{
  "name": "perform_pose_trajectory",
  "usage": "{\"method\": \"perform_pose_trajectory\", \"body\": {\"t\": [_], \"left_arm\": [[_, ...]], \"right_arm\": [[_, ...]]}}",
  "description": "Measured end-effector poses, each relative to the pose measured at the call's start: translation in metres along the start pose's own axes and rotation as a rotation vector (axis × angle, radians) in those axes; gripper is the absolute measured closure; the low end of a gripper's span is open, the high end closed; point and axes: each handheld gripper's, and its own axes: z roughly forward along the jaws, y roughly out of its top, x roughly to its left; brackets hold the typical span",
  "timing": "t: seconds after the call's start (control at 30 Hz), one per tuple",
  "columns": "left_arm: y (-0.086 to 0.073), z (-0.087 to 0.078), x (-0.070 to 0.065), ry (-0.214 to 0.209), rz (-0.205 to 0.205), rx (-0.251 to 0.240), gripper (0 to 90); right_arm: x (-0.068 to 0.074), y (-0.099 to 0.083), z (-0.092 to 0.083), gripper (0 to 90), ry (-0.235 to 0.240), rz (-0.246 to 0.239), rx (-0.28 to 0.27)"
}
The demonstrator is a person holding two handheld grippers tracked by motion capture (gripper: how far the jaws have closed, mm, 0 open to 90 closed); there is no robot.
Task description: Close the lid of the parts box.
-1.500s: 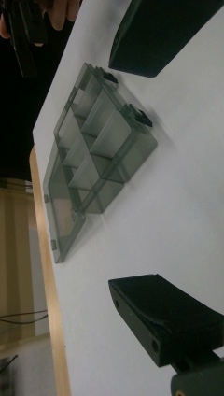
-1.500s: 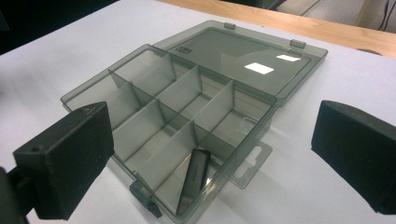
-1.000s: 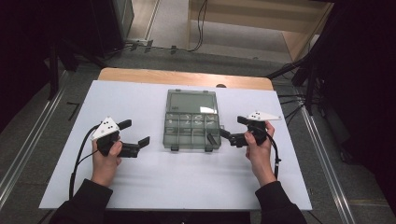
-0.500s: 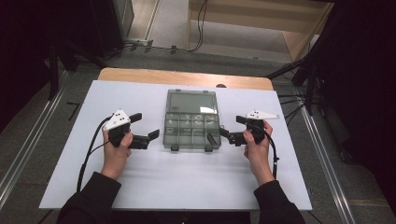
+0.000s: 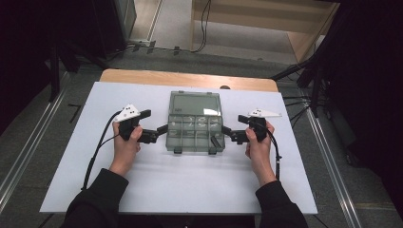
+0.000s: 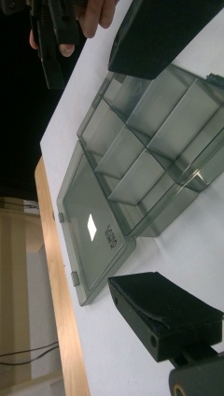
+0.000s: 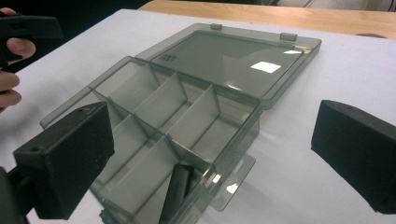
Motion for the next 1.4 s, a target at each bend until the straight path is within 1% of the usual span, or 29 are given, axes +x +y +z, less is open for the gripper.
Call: {"method": "perform_pose_trajectory", "body": {"t": [0.1, 0.13, 0.27, 0.4, 0.53, 0.73, 0.8, 0.87, 1.03, 1.13, 1.2, 1.23, 1.33, 1.4], "left_arm": [[0.001, 0.006, 0.002, -0.009, -0.009, -0.001, 0.3], [0.001, 0.008, 0.003, -0.011, -0.006, 0.001, 0.3], [0.003, 0.015, 0.006, -0.008, -0.009, 0.003, 0.3], [0.005, 0.02, 0.01, -0.008, -0.029, -0.01, 0.3], [0.007, 0.027, 0.013, -0.01, -0.03, 0.004, 0.3], [0.008, 0.036, 0.016, -0.006, -0.039, 0.013, 0.3], [0.008, 0.038, 0.018, -0.005, -0.05, 0.011, 0.3], [0.008, 0.04, 0.02, -0.004, -0.055, 0.02, 0.3], [0.009, 0.047, 0.024, 0.002, -0.07, 0.025, 0.3], [0.009, 0.051, 0.027, 0.006, -0.079, 0.033, 0.3], [0.008, 0.053, 0.029, 0.009, -0.091, 0.035, 0.3], [0.008, 0.053, 0.03, 0.007, -0.107, 0.03, 0.3], [0.006, 0.055, 0.035, 0.013, -0.136, 0.03, 0.3], [0.005, 0.056, 0.038, 0.021, -0.151, 0.034, 0.4]], "right_arm": [[-0.004, 0.001, 0.003, 0.0, 0.002, 0.012, -0.008], [-0.005, 0.001, 0.004, 0.0, 0.003, 0.017, -0.009], [-0.007, 0.002, 0.008, 0.0, 0.002, 0.024, -0.01], [-0.009, 0.003, 0.013, 0.0, 0.005, 0.027, -0.011], [-0.011, 0.005, 0.018, 0.0, 0.009, 0.034, -0.011], [-0.014, 0.007, 0.027, 0.0, 0.013, 0.046, -0.006], [-0.016, 0.008, 0.029, 0.0, 0.013, 0.05, -0.008], [-0.018, 0.009, 0.031, 0.0, 0.017, 0.06, -0.008], [-0.021, 0.014, 0.037, 0.0, 0.018, 0.065, 0.007], [-0.023, 0.018, 0.042, 0.0, 0.028, 0.076, 0.016], [-0.025, 0.019, 0.044, 0.0, 0.03, 0.077, 0.02], [-0.026, 0.02, 0.046, 0.0, 0.035, 0.08, 0.019], [-0.029, 0.023, 0.049, 0.0, 0.045, 0.093, 0.017], [-0.032, 0.024, 0.051, 0.0, 0.057, 0.116, 0.015]]}}
